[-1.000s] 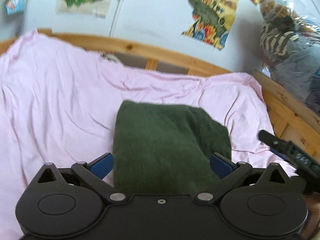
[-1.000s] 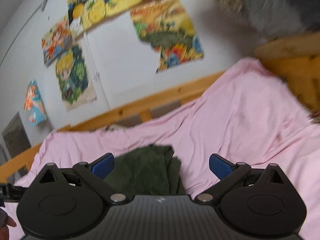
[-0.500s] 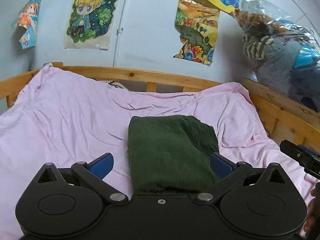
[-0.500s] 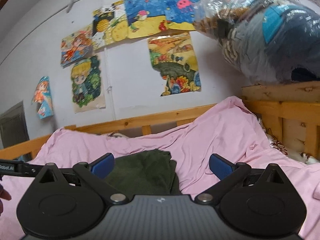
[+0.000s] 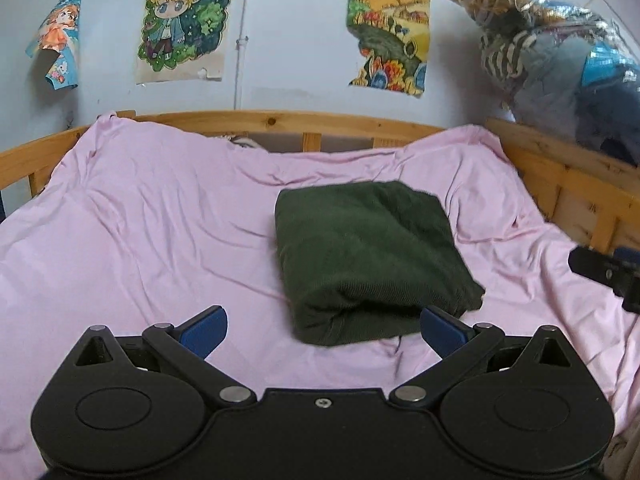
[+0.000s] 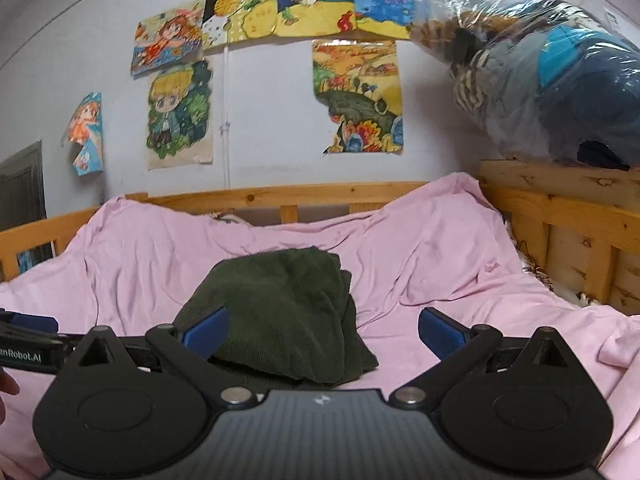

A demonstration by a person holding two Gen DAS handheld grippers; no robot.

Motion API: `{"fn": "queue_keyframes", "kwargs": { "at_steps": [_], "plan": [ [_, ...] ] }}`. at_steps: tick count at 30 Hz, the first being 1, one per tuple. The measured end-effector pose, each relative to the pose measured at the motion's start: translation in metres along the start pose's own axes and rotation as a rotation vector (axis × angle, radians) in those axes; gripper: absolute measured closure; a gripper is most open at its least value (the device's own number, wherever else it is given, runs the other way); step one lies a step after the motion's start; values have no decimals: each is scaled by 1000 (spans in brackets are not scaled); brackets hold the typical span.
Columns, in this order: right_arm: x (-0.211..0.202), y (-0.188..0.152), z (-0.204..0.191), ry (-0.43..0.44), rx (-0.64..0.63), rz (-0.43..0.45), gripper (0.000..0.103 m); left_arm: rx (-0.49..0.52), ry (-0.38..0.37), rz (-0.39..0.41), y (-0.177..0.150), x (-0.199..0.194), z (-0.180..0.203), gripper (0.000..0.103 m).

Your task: Fold large clothes

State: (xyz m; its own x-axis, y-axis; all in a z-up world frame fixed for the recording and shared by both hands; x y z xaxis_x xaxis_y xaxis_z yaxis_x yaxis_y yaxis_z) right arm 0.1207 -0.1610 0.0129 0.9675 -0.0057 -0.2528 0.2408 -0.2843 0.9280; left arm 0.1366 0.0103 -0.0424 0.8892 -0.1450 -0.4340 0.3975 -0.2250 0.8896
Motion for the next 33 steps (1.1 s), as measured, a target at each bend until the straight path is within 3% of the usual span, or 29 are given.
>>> {"fn": "queue_keyframes", "kwargs": {
  "at_steps": [33],
  "plan": [
    [9,-2,8,-30,3,-17,0,3,-4,-19,-9,5,2,1]
  ]
}}
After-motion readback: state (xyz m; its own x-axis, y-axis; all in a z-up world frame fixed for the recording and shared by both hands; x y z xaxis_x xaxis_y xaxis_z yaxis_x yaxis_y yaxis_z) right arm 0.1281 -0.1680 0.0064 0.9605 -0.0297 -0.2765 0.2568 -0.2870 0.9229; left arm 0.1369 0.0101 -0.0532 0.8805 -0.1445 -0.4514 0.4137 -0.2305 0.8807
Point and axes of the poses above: each gripper's, at about its wrist camera, not at the fingertips, and x roughly the way its jaws point, z to its right, y to its top, the point moved 10 cm from there along x, roughly the way its jaws point, and after that the axes turned 12 degrees about x, right-handed, at the moved point
